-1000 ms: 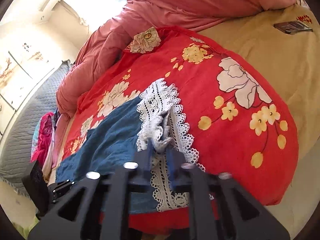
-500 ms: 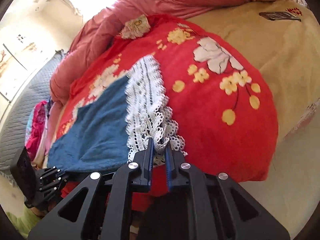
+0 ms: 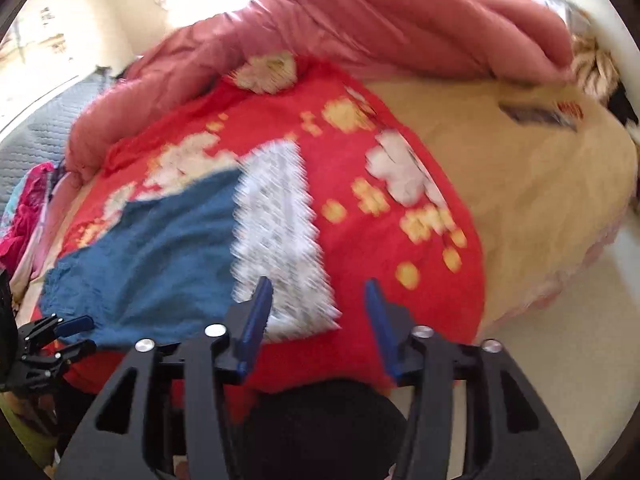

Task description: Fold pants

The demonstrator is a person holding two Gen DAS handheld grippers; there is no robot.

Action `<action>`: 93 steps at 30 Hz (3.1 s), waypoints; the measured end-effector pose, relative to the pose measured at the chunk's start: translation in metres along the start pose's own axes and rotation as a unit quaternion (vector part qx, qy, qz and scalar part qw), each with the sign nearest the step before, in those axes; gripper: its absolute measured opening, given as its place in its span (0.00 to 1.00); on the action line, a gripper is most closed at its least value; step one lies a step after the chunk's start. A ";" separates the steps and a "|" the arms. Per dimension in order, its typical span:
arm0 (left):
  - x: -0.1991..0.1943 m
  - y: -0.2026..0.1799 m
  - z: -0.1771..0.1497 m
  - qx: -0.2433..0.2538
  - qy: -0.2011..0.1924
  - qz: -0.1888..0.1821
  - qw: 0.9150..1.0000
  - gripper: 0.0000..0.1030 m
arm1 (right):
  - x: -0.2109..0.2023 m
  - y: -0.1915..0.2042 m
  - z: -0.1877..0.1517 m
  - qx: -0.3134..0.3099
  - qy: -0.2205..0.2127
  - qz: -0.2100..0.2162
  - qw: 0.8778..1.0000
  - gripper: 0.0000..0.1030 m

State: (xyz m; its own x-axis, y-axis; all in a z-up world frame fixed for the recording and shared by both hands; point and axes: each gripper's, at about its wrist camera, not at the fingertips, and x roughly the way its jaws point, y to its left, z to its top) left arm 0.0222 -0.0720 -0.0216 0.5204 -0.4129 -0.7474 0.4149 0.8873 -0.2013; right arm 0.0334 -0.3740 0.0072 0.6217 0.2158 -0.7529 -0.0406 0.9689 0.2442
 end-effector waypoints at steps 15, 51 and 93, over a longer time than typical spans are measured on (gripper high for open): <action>-0.113 0.181 -0.033 -0.251 -0.069 0.247 0.934 0.63 | 0.100 0.133 0.000 -0.177 0.092 0.067 0.978 0.64; -0.118 0.141 0.006 -0.190 -0.083 0.238 0.949 0.54 | 0.081 0.096 -0.011 -0.124 0.092 0.067 0.986 0.74; 0.113 0.127 0.126 -0.097 0.075 0.019 0.992 0.39 | 0.180 -0.006 0.126 -0.041 0.110 0.161 0.980 0.52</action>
State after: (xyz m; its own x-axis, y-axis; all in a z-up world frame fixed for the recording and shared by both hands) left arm 0.2279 -0.0316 -0.0515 0.4103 -0.3571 -0.8391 0.2377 0.9302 -0.2796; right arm 0.2445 -0.3565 -0.0532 0.3829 0.5240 -0.7608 -0.2761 0.8508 0.4471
